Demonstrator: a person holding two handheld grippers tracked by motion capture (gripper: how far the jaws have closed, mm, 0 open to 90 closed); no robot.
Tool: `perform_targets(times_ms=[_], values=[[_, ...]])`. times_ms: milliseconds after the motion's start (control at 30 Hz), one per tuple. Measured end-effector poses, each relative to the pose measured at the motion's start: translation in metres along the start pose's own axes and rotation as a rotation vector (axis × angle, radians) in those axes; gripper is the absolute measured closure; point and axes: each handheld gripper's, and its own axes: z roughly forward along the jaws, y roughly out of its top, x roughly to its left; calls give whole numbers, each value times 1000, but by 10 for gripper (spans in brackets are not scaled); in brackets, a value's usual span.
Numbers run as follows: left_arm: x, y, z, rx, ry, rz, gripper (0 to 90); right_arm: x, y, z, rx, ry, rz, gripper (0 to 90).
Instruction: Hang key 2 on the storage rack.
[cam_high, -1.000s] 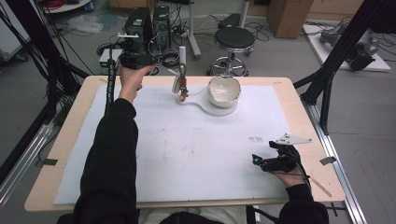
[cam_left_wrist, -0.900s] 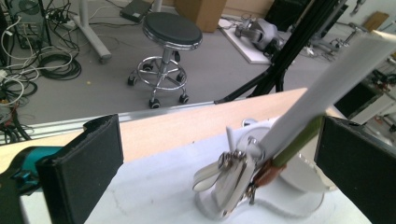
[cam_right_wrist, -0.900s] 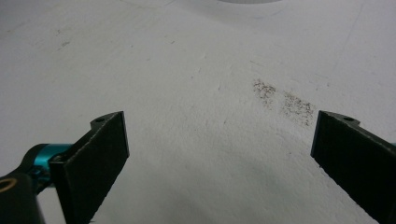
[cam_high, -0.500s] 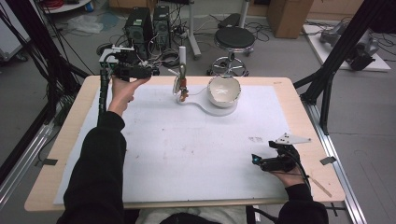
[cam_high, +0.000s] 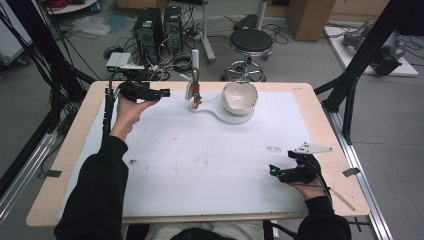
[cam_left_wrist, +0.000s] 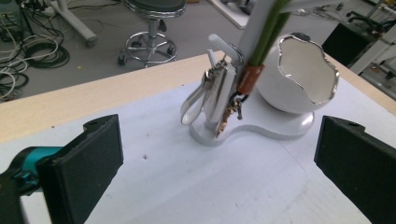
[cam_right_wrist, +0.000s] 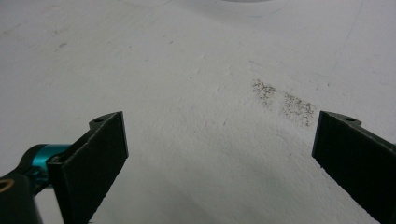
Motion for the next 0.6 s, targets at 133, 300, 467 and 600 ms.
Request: perform_targets(times_ms=[133,300,467,600], values=[[-2,-12,-16,-9,-2,7,17,-1,0,0,3,-2,1,19],[1,-29,-33,2,-27,-4,17,0,0,0,5,-10,7,5],[10,-43,-48,-8,-27,-31,17,1,0,2,11,-12,4,4],[17,-54,-57,-5,-33,-48,17,1,0,3,15,-10,3,4]])
